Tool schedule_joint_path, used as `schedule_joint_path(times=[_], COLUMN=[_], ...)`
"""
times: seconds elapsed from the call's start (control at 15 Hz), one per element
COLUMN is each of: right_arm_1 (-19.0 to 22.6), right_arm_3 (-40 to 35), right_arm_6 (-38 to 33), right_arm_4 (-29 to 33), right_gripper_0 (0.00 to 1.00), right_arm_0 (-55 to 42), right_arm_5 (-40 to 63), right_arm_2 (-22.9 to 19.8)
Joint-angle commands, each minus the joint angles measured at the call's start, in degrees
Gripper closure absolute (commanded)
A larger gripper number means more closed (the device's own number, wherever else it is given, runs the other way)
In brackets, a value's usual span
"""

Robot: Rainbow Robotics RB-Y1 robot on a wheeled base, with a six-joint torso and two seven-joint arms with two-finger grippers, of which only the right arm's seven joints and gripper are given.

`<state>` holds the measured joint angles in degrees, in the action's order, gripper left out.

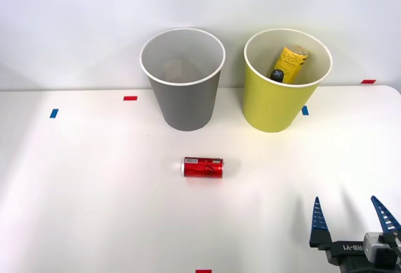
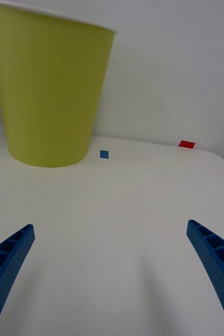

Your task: Put cans in the gray bin, plastic bottles in the light green bin

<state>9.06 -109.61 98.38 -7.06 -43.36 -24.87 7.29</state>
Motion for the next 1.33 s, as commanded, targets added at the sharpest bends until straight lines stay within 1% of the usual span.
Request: schedule_joint_path(times=[0.07,0.27,0.4,0.47,0.53,0.6,0.8,1.0,1.33], right_arm_1=[-0.4,-0.8,-0.7,-0.8,-0.8,-0.8,0.2,2.5,2.7], right_arm_3=[0.0,-0.1,0.0,0.0,0.0,-0.1,0.0,-0.1,-0.1], right_arm_6=[-9.1,-17.8,-22.7,-25.5,-29.8,-31.8,-31.5,-31.1,-29.7], right_arm_4=[5.7,10.1,11.5,13.3,15.1,16.6,18.0,18.0,19.1], right_gripper_0=[0.0,0.0,0.0,0.0,0.0,0.0,0.0,0.0,0.0], right_arm_0=[-1.6,-4.4,-6.3,-6.6,-7.2,-7.5,-9.9,-13.4,-16.2], right_arm_5=[-1.9,-5.3,-7.6,-8.2,-9.1,-9.8,-12.0,-13.5,-13.6], right_arm_2=[-0.3,-0.3,-0.2,-0.3,-0.4,-0.6,-0.4,0.9,4.4])
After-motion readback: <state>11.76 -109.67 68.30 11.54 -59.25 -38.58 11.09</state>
